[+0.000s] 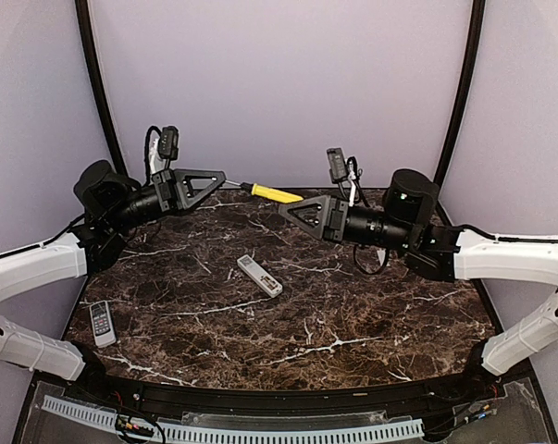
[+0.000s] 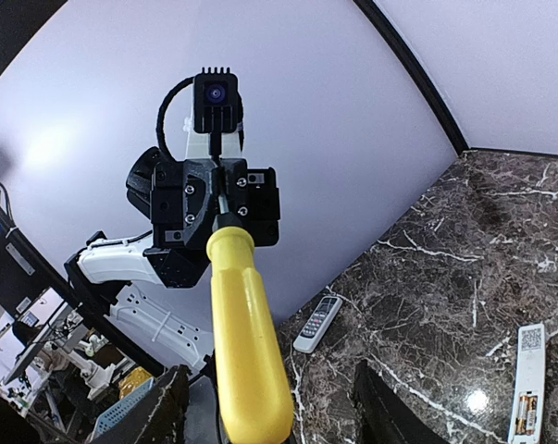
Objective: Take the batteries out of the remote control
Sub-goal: Pass from the left arm to the right
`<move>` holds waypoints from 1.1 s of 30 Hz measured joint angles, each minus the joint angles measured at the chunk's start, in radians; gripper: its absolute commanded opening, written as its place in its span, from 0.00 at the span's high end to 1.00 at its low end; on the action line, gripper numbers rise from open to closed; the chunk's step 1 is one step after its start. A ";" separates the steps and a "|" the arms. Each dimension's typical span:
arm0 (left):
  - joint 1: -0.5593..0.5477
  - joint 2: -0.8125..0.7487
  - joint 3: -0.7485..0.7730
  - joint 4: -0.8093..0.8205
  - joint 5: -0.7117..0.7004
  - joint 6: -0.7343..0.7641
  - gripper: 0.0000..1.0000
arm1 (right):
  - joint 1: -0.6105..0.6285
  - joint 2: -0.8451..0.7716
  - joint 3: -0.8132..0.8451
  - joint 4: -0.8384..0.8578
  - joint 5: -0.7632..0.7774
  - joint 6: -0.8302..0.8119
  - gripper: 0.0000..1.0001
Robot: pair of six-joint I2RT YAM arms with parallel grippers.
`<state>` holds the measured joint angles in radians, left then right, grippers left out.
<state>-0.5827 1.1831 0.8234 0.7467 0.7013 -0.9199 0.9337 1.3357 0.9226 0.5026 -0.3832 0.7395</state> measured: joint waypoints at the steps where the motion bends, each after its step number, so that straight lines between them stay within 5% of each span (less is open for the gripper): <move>1: 0.000 0.000 0.000 0.001 0.000 -0.001 1.00 | 0.002 0.003 0.004 0.005 0.000 0.001 0.47; 23: 0.000 0.000 -0.009 0.008 0.001 -0.001 1.00 | 0.016 0.058 0.065 0.058 0.007 -0.001 0.85; 27: 0.000 0.000 -0.009 0.007 0.008 -0.001 1.00 | 0.016 0.058 0.065 0.072 0.002 -0.001 0.99; 29: 0.000 -0.003 -0.009 0.003 0.010 0.002 0.90 | 0.017 0.058 0.065 0.074 0.002 -0.006 1.00; 31: 0.000 -0.006 -0.008 -0.016 0.008 0.022 0.58 | 0.018 0.058 0.065 0.073 0.003 -0.008 1.00; 33: 0.000 -0.010 -0.004 -0.068 0.000 0.055 0.37 | 0.021 0.056 0.064 0.069 0.025 -0.008 1.00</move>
<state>-0.5827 1.1732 0.8196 0.6785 0.7017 -0.8650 0.9546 1.3922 0.9867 0.5720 -0.3580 0.7311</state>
